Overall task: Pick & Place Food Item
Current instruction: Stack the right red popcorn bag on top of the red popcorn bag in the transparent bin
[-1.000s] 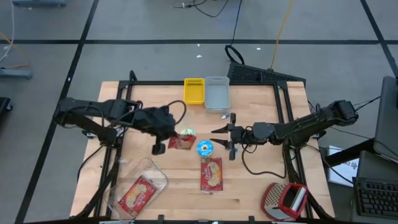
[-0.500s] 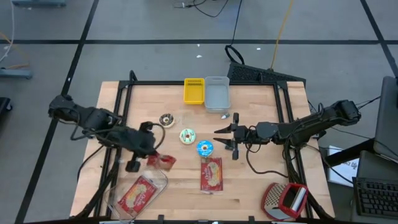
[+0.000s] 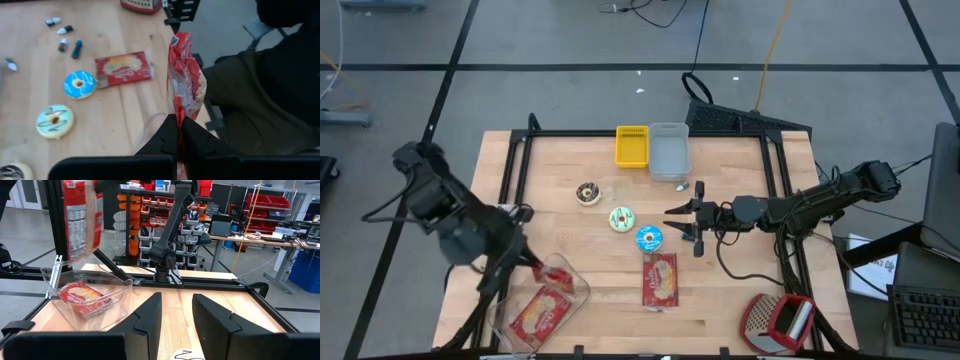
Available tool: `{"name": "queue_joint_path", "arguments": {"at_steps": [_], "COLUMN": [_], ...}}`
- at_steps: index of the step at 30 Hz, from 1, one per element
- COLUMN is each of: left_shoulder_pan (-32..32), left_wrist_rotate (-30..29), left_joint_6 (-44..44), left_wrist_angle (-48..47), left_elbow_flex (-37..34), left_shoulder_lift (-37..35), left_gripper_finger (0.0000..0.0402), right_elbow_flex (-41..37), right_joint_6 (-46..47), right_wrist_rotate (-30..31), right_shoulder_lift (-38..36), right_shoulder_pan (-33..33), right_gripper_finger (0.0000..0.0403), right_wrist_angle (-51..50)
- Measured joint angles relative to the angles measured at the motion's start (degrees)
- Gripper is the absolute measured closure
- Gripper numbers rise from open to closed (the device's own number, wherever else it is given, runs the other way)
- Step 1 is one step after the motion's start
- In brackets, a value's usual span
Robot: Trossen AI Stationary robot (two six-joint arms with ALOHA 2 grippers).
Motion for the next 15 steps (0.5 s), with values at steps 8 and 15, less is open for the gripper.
{"name": "queue_joint_path", "arguments": {"at_steps": [8,15], "left_shoulder_pan": [-7.02,-10.86], "left_wrist_rotate": [-4.00,-3.59], "left_joint_6": [-11.37,-25.20], "left_wrist_angle": [-0.03,0.98], "left_elbow_flex": [-5.17,-10.67], "left_shoulder_lift": [0.00,0.00], "left_gripper_finger": [0.0396,0.0396], "right_elbow_flex": [0.00,0.00], "right_joint_6": [0.02,0.02], "right_wrist_rotate": [0.00,0.00], "right_shoulder_lift": [0.00,0.00], "right_shoulder_pan": [0.00,0.00], "right_gripper_finger": [0.0308,0.0309], "right_wrist_angle": [-0.02,-0.18]}}
